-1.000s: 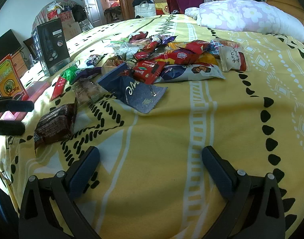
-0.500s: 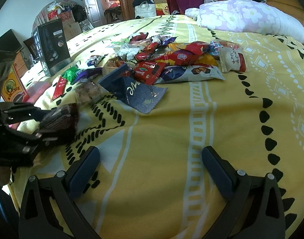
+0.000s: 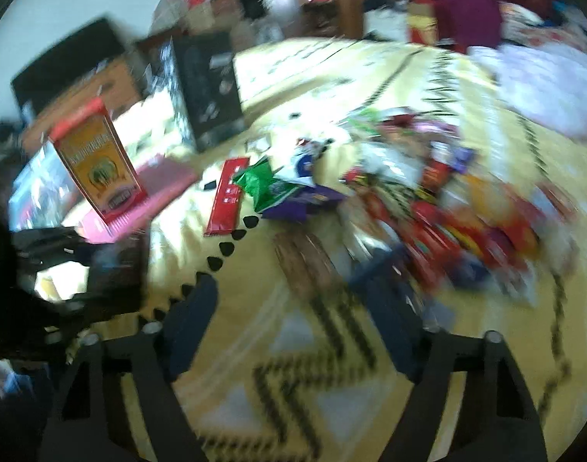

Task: Organize snacks
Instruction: 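Carry both packets to the clear bowl and lower them over it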

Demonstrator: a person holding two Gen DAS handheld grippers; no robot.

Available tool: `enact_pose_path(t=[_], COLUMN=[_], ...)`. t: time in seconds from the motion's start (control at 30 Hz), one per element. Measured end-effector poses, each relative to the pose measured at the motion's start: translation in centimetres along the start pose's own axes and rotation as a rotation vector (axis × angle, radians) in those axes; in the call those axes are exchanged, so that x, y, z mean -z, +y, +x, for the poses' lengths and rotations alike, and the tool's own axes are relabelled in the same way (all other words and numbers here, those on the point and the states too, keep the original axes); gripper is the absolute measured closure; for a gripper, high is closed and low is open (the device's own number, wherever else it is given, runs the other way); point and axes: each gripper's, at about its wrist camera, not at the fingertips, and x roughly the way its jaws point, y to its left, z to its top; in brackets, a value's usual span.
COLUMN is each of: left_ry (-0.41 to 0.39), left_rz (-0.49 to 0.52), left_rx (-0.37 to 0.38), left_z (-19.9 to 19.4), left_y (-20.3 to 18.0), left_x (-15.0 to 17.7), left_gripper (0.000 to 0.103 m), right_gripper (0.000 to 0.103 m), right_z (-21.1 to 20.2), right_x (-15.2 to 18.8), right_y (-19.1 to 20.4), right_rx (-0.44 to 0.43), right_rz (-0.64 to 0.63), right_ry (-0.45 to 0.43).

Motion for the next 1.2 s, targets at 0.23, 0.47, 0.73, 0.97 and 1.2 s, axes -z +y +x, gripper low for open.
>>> enact_pose_path(t=[0.23,0.47,0.73,0.97,1.2], left_ry=[-0.029,-0.077,-0.201,-0.334,-0.419], left_rz=[-0.039,-0.059,-0.062,-0.13,-0.296], left_rx=[0.004,-0.024,-0.14,-0.26,-0.424], left_z=[-0.7,-2.4,-7.0,-13.4,-19.6], left_y=[0.8,1.1,1.6,4.8,11.5], left_x=[-0.2,-0.5,-2.5,-4.6,-5.6], left_gripper=[0.054,0.054,0.054,0.054,0.054], right_gripper=[0.032,0.065,0.065,0.065,0.065], right_z=[6.4,4.3,-4.8,-10.9,-13.9], right_x=[-0.7,-0.2,-0.8,-6.6,-15.0], right_y=[-0.1,-0.3,2.3,6.4,12.7], right_rx=[0.035,0.076,0.097,0.09,-0.016], right_rz=[-0.081,0.032,0.158,0.133,0.045], right_ry=[0.155,0.102,-0.117,-0.297,-0.421])
